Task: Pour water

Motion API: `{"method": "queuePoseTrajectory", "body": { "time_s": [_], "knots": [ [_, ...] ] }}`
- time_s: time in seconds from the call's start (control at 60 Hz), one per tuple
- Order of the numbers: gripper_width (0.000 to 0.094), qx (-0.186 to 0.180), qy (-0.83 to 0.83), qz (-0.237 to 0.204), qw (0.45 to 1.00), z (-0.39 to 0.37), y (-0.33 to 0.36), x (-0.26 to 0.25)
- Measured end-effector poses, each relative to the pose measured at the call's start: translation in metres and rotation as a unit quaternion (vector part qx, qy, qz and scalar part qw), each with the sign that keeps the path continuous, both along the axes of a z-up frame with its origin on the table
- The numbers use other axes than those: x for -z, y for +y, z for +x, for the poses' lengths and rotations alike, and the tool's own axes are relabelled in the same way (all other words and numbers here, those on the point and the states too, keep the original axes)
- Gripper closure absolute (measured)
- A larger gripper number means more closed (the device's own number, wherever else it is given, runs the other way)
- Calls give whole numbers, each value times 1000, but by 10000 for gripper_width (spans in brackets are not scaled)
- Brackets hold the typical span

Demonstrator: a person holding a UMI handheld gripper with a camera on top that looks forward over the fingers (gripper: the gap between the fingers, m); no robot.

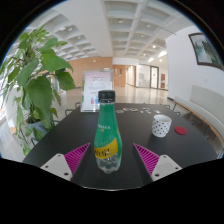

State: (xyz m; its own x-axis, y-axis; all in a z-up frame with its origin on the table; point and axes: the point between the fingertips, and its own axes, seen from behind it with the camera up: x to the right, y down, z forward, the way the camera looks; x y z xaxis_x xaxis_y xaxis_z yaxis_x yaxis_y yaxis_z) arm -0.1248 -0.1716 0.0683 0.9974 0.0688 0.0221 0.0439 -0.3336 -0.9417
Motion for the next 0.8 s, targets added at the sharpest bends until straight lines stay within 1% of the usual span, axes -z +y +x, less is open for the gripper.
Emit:
{"method": "queuePoseTrajectory", "body": {
  "time_s": [0.067,0.117,0.2,0.217,0.233,0.383,0.4,0.417,0.433,0.45,0.467,0.533,0.633,0.75,0.8],
  "knots": [
    [91,3,-1,2,1000,-5,17,8],
    [130,6,-5,5,1000,-7,25,12],
    [248,7,-22,27,999,-8,37,12],
    [323,7,-25,30,999,-8,39,12],
    [368,5,-25,34,999,-8,40,12],
    [458,0,-15,51,999,-10,41,8],
    [489,-1,-14,53,999,-10,42,8],
    [486,-2,-13,53,998,-11,41,8],
    [512,-3,-12,55,998,-11,41,8],
    [510,-4,-10,54,998,-12,41,8],
    [531,-6,-9,56,998,-12,41,7],
    [537,-13,-5,58,998,-15,40,5],
    [538,-27,24,77,996,-24,40,-24],
    [537,-58,106,123,985,-41,48,-94],
    [538,-77,164,143,973,-38,52,-127]
  ]
}}
